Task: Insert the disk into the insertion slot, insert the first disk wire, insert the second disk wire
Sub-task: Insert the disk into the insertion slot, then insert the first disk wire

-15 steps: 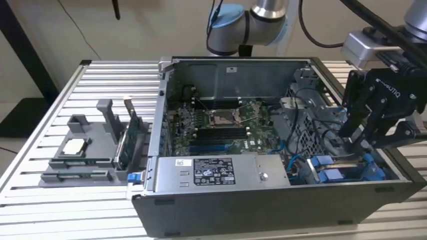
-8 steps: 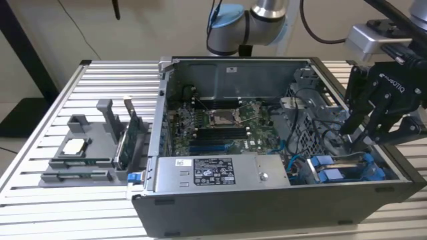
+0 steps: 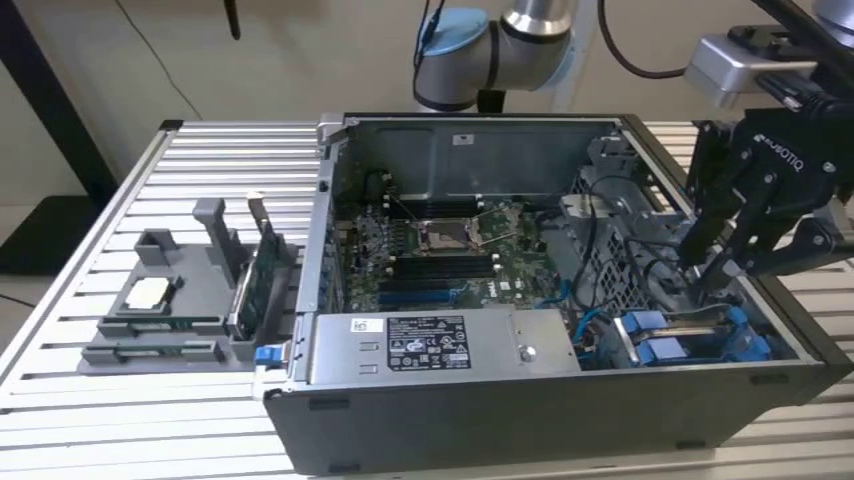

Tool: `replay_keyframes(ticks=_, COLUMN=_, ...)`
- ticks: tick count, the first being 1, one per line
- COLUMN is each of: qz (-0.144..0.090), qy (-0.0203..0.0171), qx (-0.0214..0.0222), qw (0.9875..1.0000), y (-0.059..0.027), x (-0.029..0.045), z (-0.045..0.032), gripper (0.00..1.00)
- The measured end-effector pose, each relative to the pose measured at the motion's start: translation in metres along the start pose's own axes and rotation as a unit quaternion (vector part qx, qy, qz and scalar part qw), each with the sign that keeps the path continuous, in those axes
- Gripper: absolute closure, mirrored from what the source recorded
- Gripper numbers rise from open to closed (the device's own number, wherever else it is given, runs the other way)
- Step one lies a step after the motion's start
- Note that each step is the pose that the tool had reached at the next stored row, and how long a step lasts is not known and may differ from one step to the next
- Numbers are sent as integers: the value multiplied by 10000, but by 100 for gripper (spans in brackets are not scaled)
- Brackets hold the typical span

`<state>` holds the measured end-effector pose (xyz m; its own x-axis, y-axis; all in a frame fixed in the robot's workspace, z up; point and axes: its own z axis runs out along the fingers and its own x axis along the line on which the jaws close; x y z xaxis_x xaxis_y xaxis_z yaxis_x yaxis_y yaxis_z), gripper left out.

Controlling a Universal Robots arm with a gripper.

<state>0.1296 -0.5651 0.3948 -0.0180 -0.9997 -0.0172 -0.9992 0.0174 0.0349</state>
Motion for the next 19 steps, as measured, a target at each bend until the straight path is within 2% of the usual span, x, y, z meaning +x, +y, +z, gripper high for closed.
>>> replay_keyframes(ticks=4, qz=0, qy=-23, qx=3, qw=10000, y=1, x=-35, z=2, gripper=60)
replay_keyframes(ticks=9, qz=-2, qy=-48, qx=41, qw=10000, y=1, x=-79, z=9, gripper=60)
replay_keyframes(ticks=10, qz=-2, qy=-49, qx=43, qw=10000, y=2, x=-105, z=12, gripper=60)
replay_keyframes(ticks=13, qz=-3, qy=-49, qx=49, qw=10000, y=4, x=-272, z=25, gripper=60)
replay_keyframes(ticks=14, qz=-6, qy=-49, qx=64, qw=10000, y=5, x=-302, z=30, gripper=60)
replay_keyframes(ticks=18, qz=-37, qy=-50, qx=133, qw=9999, y=5, x=-327, z=45, gripper=60)
replay_keyframes(ticks=19, qz=-58, qy=-50, qx=199, qw=9998, y=4, x=-343, z=56, gripper=60)
